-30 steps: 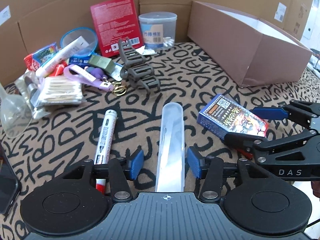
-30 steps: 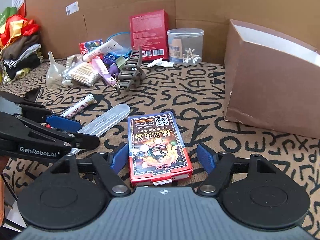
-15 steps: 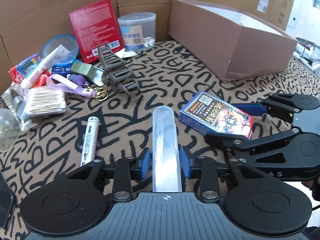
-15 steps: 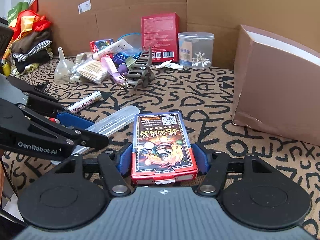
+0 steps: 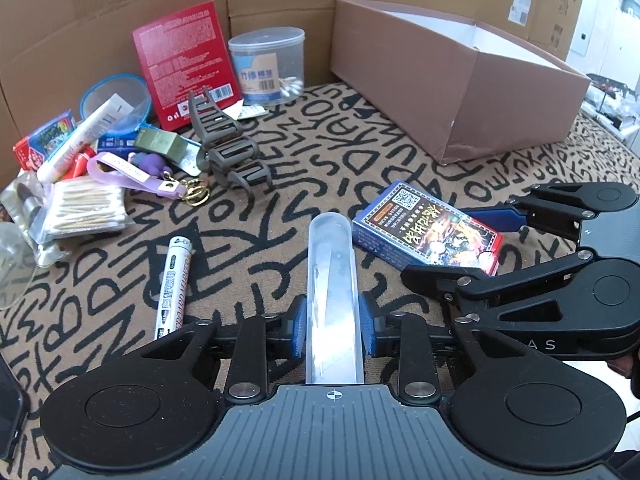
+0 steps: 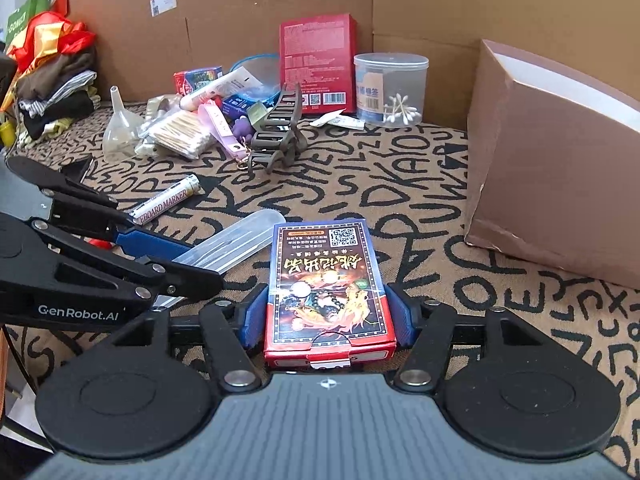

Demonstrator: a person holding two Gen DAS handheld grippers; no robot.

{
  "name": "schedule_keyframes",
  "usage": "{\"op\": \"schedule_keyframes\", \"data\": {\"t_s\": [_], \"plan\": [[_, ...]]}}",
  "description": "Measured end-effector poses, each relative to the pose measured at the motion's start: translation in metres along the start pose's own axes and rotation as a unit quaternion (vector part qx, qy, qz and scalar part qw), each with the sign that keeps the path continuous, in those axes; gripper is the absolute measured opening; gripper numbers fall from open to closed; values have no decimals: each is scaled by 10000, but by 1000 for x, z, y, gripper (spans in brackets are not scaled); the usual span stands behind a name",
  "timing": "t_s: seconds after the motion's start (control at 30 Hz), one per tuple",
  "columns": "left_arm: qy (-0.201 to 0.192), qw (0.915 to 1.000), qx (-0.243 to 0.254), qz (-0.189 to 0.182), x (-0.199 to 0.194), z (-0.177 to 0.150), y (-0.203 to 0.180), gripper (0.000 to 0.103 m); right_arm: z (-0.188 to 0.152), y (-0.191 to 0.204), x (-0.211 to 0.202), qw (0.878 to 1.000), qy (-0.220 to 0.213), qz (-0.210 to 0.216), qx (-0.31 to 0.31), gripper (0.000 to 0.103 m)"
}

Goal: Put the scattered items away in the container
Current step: 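Grasp the clear plastic tube with the left tool while the right tool holds the card box, then carry the tube and card box into the shoebox and open both tools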

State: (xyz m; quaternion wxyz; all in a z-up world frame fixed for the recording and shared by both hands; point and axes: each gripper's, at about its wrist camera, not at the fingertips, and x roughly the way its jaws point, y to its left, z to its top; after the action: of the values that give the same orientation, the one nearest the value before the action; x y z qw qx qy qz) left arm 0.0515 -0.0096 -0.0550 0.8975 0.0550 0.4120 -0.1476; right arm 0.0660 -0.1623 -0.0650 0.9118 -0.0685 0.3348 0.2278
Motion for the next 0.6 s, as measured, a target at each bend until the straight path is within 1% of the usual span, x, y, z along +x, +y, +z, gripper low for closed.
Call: {"op": "schedule_keyframes", "data": {"t_s": [0.1, 0.23, 0.27, 0.33, 0.47, 0.6], "plan": [[-13, 9999, -100, -63, 1, 0, 3, 27, 1, -1, 1, 10000, 25, 12, 30, 68], [-55, 9999, -98, -93, 1, -1, 2, 33, 0, -1, 1, 10000, -8, 22, -5, 67], [-67, 9999, -80, -68, 1, -1, 1, 33, 0, -1, 1, 10000, -22, 29, -24, 66], [-76, 9999, -77, 12, 1, -1, -1, 24, -1, -2, 1, 10000, -37, 38, -41, 66], [-36, 9996, -270, 54, -1, 0, 0, 25, 0, -1, -1, 9999, -17, -25, 121, 65], [-110, 9994, -324, 17, -8, -2, -4, 25, -3, -3, -9, 9992, -11, -17, 389, 65]]}}
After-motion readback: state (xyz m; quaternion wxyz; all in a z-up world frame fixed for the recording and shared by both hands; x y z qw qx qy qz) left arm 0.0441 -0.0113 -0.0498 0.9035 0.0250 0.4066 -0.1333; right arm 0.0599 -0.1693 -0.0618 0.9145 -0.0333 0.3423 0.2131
